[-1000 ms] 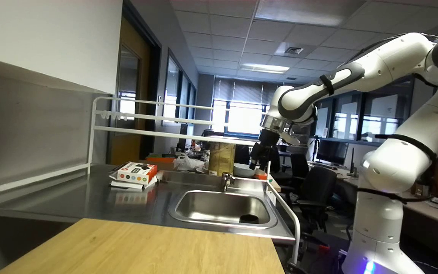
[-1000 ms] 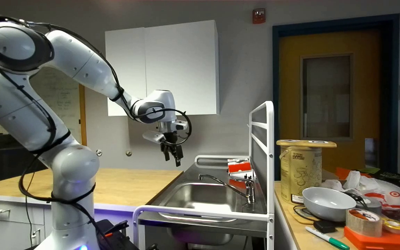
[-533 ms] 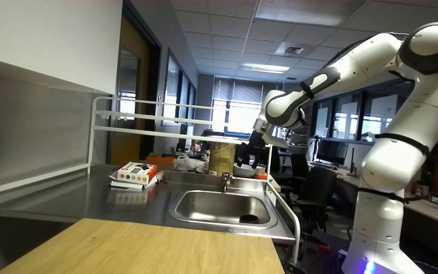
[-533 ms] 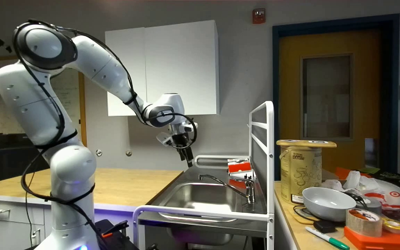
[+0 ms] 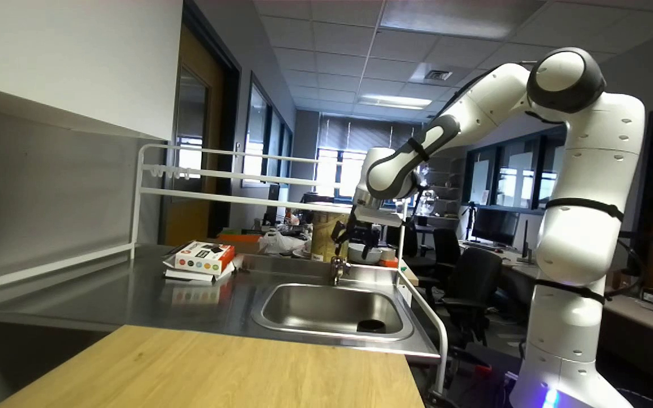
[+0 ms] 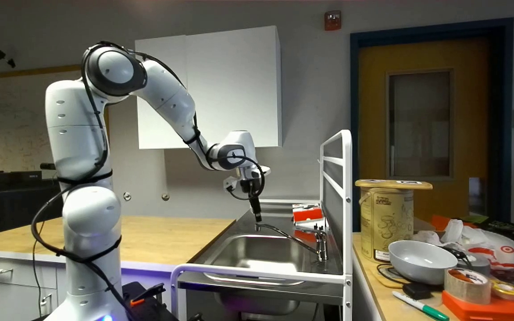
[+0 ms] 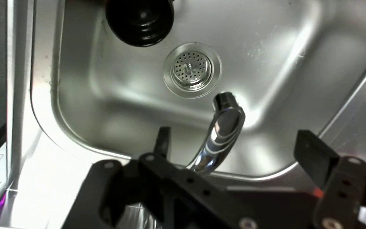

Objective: Move the spout to the right

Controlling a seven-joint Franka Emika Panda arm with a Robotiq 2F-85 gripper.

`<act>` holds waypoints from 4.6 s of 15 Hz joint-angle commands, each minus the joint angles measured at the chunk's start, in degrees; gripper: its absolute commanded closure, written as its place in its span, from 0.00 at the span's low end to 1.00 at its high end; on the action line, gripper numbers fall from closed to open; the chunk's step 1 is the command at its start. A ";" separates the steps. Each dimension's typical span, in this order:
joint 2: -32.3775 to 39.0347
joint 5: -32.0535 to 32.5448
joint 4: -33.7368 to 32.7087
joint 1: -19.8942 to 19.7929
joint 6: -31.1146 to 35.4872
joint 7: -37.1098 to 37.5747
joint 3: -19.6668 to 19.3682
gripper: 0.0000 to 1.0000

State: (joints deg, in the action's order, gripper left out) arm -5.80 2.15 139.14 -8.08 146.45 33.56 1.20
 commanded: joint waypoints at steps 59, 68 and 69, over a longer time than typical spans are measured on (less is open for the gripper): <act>23.97 2.45 -21.87 3.68 -17.64 11.18 -13.03 0.96; 22.66 2.43 -20.91 3.83 -18.10 10.64 -13.03 0.31; 22.28 2.37 -20.58 3.83 -17.94 10.44 -12.97 0.24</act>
State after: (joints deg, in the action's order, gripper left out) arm 18.51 5.11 117.32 -4.13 129.32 44.74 -11.54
